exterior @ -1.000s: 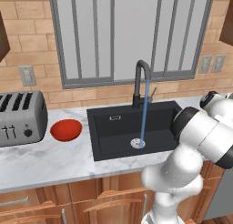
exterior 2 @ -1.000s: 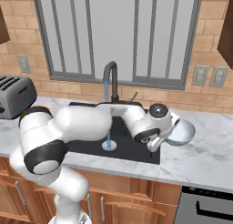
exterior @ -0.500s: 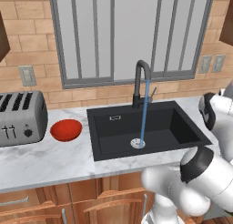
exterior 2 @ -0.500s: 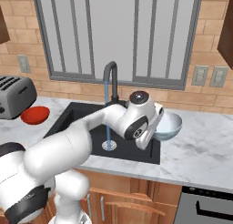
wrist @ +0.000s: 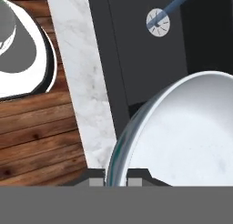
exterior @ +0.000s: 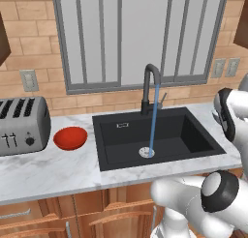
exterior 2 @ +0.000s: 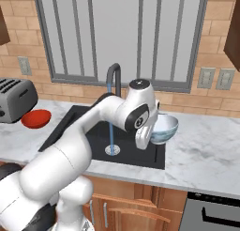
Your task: Rinse each bowl for a few seconds and place them down in the sink or on the counter.
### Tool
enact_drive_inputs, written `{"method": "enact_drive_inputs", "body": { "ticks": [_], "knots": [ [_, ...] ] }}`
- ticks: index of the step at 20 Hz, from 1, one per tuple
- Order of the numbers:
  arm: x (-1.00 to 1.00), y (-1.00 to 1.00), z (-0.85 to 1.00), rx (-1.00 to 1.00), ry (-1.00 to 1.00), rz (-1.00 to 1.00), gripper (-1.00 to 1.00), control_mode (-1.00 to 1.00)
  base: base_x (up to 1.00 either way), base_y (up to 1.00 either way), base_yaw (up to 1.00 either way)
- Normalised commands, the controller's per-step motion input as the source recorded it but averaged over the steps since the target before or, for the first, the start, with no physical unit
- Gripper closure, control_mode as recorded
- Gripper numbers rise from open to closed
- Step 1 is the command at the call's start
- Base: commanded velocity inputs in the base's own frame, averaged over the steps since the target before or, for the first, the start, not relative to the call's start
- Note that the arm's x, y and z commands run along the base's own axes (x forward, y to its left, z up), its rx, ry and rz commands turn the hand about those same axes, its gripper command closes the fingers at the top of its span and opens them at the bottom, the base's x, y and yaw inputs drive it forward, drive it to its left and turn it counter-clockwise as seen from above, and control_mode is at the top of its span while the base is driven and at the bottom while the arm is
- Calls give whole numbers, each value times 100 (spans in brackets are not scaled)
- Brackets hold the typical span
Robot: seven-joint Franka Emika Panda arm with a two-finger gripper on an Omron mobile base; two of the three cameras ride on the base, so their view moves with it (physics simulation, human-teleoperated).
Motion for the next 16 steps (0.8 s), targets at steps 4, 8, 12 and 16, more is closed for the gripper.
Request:
{"method": "enact_drive_inputs", "body": {
  "ticks": [4, 8, 12, 16],
  "knots": [
    [-11, 37, 0, 0, 0, 15, 100, -100, 0, 0, 0],
    [-2, 39, -2, 0, -5, 16, 100, -100, 0, 0, 0],
    [0, 35, -8, 0, -8, 15, 100, -100, 0, 0, 0],
    [0, 39, -7, 0, -7, 12, 100, -100, 0, 0, 0]
  ]
}}
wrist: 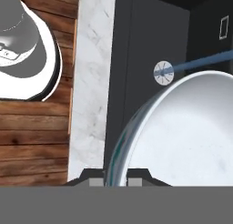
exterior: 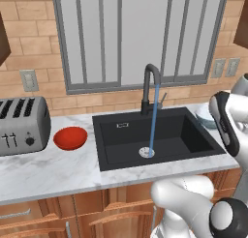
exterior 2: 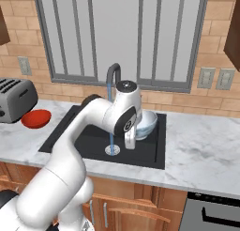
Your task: Rinse each bowl for a few seconds and place them down in the sink or on the counter.
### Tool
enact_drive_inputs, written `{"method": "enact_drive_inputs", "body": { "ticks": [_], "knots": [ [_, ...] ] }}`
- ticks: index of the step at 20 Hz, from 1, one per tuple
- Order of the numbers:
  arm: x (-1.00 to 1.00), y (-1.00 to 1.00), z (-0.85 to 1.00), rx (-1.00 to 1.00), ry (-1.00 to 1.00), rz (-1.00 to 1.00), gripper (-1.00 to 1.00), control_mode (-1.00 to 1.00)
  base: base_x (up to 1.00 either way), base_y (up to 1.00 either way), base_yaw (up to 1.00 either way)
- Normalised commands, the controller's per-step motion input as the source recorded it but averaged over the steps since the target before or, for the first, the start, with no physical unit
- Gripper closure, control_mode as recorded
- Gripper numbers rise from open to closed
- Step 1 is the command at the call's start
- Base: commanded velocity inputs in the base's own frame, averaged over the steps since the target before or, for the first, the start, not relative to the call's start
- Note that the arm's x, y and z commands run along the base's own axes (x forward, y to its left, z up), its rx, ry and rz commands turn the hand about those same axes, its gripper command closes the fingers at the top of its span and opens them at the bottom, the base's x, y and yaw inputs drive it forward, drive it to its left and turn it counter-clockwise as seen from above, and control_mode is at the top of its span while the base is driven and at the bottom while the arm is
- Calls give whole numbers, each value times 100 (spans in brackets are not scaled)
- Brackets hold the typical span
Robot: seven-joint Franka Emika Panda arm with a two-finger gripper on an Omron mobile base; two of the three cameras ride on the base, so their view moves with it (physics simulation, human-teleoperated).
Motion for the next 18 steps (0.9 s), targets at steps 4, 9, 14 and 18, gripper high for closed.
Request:
{"method": "enact_drive_inputs", "body": {
  "ticks": [4, 9, 14, 18],
  "knots": [
    [5, 27, -7, 3, -5, 12, 100, -100, 0, 0, 0],
    [23, 24, -1, 10, 2, 12, 100, -100, 0, 0, 0],
    [32, 29, 0, 9, 4, 10, 100, -100, 0, 0, 0],
    [27, 25, 0, 8, 2, 10, 100, -100, 0, 0, 0]
  ]
}}
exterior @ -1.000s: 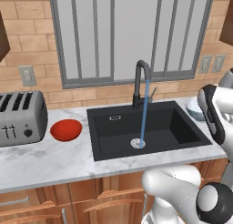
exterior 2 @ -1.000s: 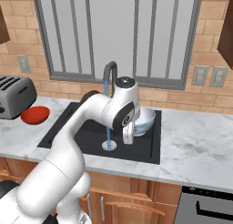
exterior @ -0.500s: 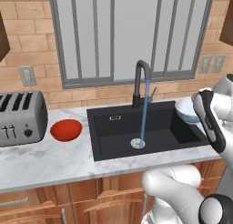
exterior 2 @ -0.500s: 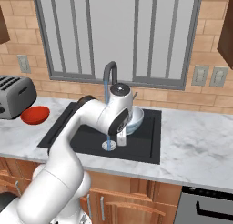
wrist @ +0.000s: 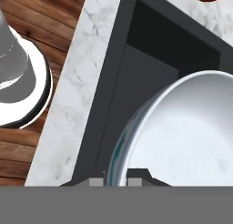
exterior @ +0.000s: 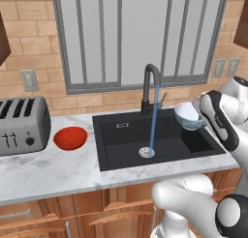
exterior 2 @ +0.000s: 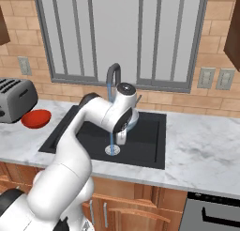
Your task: Rinse each bowl for a few seconds and place them down in the sink or on the counter.
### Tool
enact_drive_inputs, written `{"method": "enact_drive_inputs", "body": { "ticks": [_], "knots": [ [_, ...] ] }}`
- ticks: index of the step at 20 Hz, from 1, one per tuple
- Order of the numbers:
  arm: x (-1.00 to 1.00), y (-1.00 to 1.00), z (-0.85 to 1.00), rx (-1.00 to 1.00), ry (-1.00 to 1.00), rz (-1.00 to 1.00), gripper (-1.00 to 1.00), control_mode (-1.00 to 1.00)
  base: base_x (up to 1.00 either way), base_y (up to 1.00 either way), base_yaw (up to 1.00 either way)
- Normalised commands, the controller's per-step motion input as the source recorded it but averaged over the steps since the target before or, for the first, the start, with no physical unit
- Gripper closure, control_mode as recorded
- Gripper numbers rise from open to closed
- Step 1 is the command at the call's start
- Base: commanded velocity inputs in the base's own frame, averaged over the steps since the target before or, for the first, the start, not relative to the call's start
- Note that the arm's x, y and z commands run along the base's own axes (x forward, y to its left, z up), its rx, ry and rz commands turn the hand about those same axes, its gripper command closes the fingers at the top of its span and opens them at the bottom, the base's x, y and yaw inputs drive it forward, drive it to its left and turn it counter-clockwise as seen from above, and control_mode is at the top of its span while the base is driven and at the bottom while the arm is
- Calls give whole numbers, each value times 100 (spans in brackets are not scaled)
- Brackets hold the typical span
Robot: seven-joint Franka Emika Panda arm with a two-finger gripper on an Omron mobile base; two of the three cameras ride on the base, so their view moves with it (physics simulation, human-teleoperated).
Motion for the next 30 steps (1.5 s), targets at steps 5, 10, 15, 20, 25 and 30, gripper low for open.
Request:
{"method": "enact_drive_inputs", "body": {
  "ticks": [5, 10, 15, 20, 25, 30],
  "knots": [
    [17, 24, -2, 8, 0, 10, 100, -100, 0, 0, 0],
    [24, 22, -14, 7, 0, 9, 100, -100, 0, 0, 0],
    [34, 23, -20, 2, -1, 8, 100, -100, 0, 0, 0],
    [35, 13, -18, -5, 0, 4, 100, -100, 0, 0, 0],
    [37, 4, -12, -5, 0, 4, 100, -100, 0, 0, 0],
    [46, 6, -13, -1, 0, 7, 100, -100, 0, 0, 0]
  ]
}}
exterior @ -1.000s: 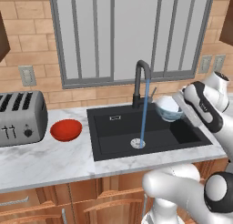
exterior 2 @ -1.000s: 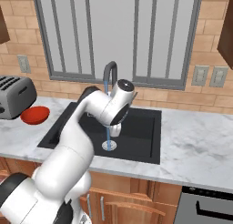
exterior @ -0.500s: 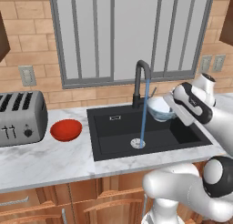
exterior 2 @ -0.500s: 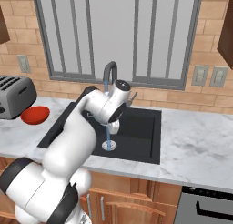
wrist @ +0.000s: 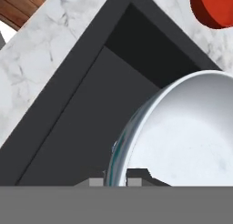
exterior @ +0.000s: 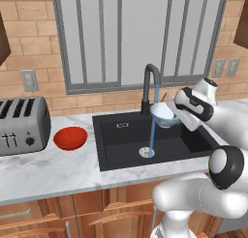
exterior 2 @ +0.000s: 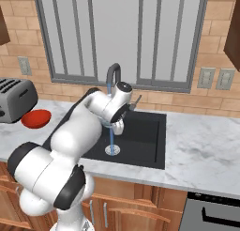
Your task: Rinse each bowl for a few seconds and place them down in the sink or on the counter.
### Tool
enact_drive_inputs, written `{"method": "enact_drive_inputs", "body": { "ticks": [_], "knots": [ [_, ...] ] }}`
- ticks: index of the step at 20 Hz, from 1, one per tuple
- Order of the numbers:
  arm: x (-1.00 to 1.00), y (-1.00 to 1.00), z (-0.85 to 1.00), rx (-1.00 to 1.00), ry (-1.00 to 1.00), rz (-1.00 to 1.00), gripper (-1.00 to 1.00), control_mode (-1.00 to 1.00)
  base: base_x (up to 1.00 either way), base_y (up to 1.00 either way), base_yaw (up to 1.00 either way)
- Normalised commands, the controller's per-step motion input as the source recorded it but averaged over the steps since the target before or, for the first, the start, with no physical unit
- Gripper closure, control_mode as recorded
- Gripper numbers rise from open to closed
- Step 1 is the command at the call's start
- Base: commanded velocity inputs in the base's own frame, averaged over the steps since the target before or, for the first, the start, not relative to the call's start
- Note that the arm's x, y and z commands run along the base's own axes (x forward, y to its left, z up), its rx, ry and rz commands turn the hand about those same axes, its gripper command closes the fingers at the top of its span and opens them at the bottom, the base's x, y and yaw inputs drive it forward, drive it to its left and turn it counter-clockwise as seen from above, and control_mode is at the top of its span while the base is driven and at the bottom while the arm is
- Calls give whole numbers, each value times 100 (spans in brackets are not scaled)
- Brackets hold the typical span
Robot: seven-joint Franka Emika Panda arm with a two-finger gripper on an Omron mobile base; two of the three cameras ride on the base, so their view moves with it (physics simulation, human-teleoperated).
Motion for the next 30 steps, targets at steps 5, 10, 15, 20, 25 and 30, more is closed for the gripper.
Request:
{"method": "enact_drive_inputs", "body": {
  "ticks": [5, 10, 15, 20, 25, 30],
  "knots": [
    [33, 0, -22, 3, -2, 9, 100, -100, 0, 0, 0],
    [23, 0, -25, 8, -6, 9, 100, -100, 0, 0, 0],
    [25, 0, -21, 6, -8, 9, 100, -100, 0, 0, 0],
    [1, -11, -3, 1, -12, 8, 100, -100, 0, 0, 0],
    [-3, -22, 11, -3, -7, 9, 100, -100, 0, 0, 0],
    [-13, -17, 34, -6, 0, 4, 100, -100, 0, 0, 0]
  ]
}}
